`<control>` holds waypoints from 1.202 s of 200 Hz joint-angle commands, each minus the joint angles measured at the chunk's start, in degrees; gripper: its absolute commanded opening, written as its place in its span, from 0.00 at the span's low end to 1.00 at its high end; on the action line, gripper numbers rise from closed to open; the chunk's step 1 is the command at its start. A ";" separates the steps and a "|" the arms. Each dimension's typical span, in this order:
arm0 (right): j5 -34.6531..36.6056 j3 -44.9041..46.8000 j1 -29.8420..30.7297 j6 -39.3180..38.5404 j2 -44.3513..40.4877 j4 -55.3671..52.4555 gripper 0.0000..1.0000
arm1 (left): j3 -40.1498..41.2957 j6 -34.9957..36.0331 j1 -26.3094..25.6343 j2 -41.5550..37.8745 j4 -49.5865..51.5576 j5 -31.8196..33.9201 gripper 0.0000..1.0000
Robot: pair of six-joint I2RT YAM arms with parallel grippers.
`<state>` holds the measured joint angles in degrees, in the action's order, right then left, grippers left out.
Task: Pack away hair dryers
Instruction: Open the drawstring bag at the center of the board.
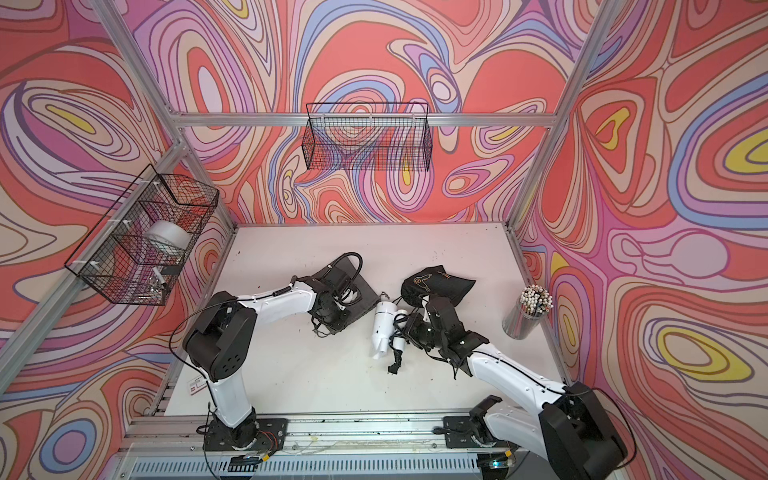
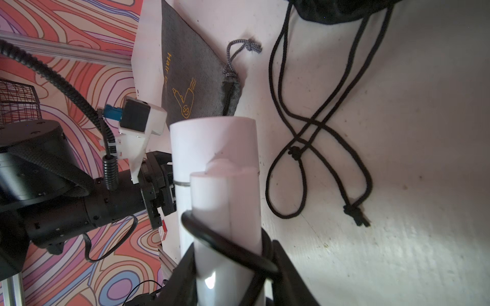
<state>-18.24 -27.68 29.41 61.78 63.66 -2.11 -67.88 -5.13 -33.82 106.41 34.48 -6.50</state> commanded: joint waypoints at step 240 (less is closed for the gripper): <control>-4.95 -7.60 9.61 -10.88 13.21 9.55 0.00 | 4.28 -0.84 -3.75 -16.30 -10.05 8.44 0.00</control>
<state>-21.93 -33.08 38.50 52.38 76.64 3.18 -64.99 -6.24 -36.49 93.08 27.38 0.51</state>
